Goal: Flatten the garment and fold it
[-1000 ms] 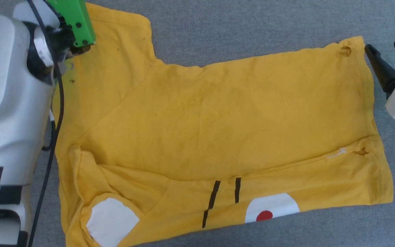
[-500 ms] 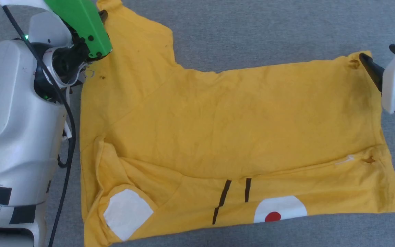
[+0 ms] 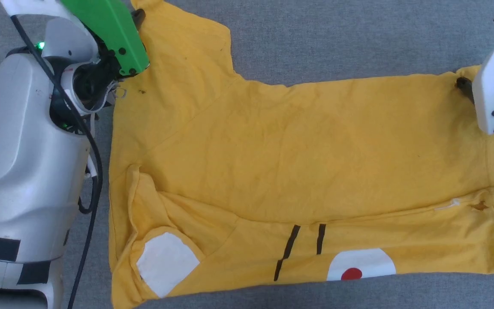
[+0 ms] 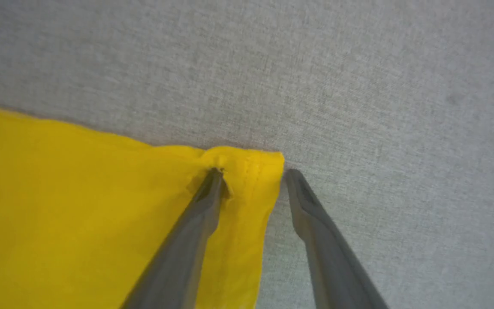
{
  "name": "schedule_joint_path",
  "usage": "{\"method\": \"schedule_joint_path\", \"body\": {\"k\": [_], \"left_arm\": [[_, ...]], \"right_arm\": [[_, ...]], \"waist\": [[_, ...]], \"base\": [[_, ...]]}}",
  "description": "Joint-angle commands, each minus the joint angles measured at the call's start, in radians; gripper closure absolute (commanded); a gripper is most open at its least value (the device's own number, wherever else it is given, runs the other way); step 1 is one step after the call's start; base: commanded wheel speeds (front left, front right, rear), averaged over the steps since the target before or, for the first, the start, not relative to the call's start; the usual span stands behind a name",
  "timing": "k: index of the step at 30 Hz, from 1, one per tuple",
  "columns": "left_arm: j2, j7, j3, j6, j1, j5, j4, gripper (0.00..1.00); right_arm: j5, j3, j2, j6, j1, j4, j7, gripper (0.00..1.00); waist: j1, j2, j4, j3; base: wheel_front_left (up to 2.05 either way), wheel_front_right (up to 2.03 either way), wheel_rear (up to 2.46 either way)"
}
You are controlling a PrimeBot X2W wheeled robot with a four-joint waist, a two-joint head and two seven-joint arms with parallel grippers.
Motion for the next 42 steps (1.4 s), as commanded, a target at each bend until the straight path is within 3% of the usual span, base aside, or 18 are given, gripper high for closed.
{"method": "schedule_joint_path", "body": {"k": [1, 10, 15, 26, 35, 42], "left_arm": [[0.004, -0.009, 0.003, -0.007, 0.021, -0.014, -0.002, 1.0], [0.011, -0.085, 0.058, -0.041, 0.118, -0.064, -0.058, 1.0], [0.016, -0.133, 0.109, -0.055, 0.264, -0.118, -0.157, 1.0], [0.029, -0.177, 0.189, 0.001, 0.604, -0.168, -0.319, 1.0], [-0.037, -0.245, 0.243, 0.025, 0.883, -0.233, -0.381, 1.0], [-0.088, -0.273, 0.25, 0.032, 1.017, -0.268, -0.345, 1.0]], "right_arm": [[0.017, 0.015, 0.019, -0.001, 0.03, 0.027, 0.012, 1.0], [0.027, -0.101, 0.046, -0.001, 0.059, 0.012, -0.12, 1.0], [0.019, -0.157, 0.057, -0.001, 0.163, 0.003, -0.202, 1.0], [0.006, -0.218, 0.106, -0.001, 0.392, -0.022, -0.26, 1.0], [-0.003, -0.247, 0.153, -0.001, 0.524, -0.021, -0.273, 1.0], [-0.021, -0.27, 0.172, -0.001, 0.592, 0.001, -0.271, 1.0]], "waist": [[0.0001, 0.0, -0.005, -0.014], [0.0001, 0.0, -0.012, -0.147], [0.0001, 0.0, -0.001, -0.252], [0.0001, 0.0, 0.008, -0.383], [0.0001, 0.0, 0.013, -0.423], [0.0001, 0.0, 0.013, -0.432]], "base": [[0.0, 0.0, 0.0], [0.0, 0.0, 0.0], [0.0, 0.0, 0.0], [0.0, 0.0, 0.0], [0.0, 0.0, 0.0], [0.0, 0.0, 0.0]]}}
